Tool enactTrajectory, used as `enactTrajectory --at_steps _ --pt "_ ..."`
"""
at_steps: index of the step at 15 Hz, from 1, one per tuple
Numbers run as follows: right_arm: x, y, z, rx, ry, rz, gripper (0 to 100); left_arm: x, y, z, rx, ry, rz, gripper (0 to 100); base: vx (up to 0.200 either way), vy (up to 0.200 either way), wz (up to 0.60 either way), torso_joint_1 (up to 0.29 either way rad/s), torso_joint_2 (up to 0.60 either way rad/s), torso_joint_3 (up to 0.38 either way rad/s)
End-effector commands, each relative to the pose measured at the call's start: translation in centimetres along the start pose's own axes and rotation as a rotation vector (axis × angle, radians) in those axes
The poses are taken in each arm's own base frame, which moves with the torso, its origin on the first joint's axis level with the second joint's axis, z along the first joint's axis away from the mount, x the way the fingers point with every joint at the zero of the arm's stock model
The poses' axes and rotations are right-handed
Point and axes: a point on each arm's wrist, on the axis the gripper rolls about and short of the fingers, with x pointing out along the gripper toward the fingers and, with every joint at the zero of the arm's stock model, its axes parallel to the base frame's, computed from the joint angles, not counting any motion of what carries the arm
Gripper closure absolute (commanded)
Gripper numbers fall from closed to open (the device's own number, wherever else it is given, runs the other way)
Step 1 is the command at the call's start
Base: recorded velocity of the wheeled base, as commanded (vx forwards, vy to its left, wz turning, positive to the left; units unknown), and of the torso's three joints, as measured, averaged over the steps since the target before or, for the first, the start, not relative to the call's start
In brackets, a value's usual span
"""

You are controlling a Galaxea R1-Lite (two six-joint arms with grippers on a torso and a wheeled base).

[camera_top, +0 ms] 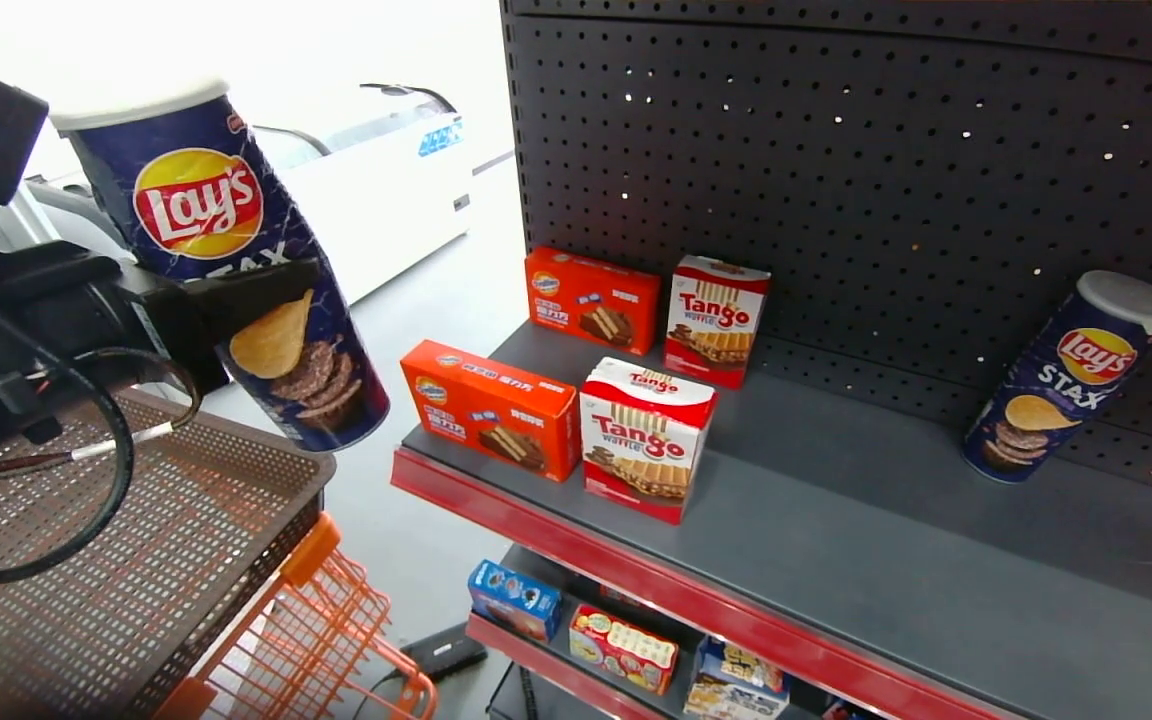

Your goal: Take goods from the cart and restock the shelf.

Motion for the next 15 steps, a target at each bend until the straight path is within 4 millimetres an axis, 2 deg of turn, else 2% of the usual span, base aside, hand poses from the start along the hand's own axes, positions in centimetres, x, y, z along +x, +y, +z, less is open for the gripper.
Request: enactTrajectory --at_steps 1,5,8,10,15 --pt "0.0 0.0 0.0 0.000 0.000 0.001 0 -0.1 -0.9 -0.1 -0.004 -0.004 -0.077 100 0.000 0.000 0.00 0.000 0.00 0.000" --pt "0.0 0.0 0.0 0.000 0.000 0.001 0 -0.2 -1.3 -0.7 -0.010 0.021 -0.146 100 0.000 0.000 0.00 0.000 0.00 0.000" --pt "0.0 0.0 0.0 0.000 0.000 0.001 0 -0.1 -2.9 -0.9 -0.007 0.025 -0.225 100 0.000 0.000 0.00 0.000 0.00 0.000" --pt "0.0 0.0 0.0 0.000 0.000 0.001 0 -0.1 -3.3 -0.9 0.017 0.020 -0.244 100 0.000 0.000 0.00 0.000 0.00 0.000" --pt "0.0 0.0 0.0 0.000 0.000 0.001 0 -0.7 -3.5 -0.9 0.018 0.017 -0.243 100 0.000 0.000 0.00 0.000 0.00 0.000"
